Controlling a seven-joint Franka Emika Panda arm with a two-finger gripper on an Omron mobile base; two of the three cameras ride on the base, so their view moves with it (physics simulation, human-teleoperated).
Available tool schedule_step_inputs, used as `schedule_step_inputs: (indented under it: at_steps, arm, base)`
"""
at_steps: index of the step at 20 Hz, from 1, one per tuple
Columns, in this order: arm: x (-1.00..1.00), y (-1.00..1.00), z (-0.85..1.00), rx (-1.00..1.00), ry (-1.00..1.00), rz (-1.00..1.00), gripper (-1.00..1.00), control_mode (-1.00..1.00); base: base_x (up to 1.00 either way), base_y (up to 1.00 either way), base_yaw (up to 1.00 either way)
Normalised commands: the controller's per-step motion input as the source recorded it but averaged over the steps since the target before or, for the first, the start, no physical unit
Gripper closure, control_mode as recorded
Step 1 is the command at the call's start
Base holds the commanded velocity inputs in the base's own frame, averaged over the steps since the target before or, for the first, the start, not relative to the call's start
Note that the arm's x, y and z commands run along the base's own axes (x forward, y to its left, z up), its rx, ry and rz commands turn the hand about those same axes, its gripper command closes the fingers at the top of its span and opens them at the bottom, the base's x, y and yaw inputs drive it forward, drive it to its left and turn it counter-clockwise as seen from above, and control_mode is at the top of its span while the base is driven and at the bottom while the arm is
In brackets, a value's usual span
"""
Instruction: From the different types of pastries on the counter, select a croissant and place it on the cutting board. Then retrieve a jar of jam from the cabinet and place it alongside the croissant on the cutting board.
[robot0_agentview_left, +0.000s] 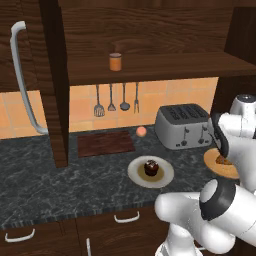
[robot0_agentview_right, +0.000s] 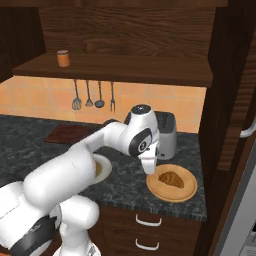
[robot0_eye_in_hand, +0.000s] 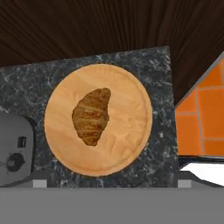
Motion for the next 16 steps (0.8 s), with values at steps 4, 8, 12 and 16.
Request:
schedule_step_inputs:
  at_steps: [4, 8, 12, 16]
  arm:
    - [0.44, -0.43, -0.55, 0.02, 0.04, -0.1, -1.0, -1.0]
    - [0.34, -0.31, -0.56, 0.03, 0.08, 0.0, -1.0, -1.0]
    - [0.43, -0.22, -0.46, 0.0, 0.13, 0.0, -1.0, -1.0]
    - [0.41, -0.28, -0.39, 0.03, 0.16, -0.01, -1.0, -1.0]
  base:
    - [0.0, 0.0, 0.0]
    - [0.0, 0.0, 0.0]
    - [0.0, 0.0, 0.0]
    - [0.0, 0.0, 0.0]
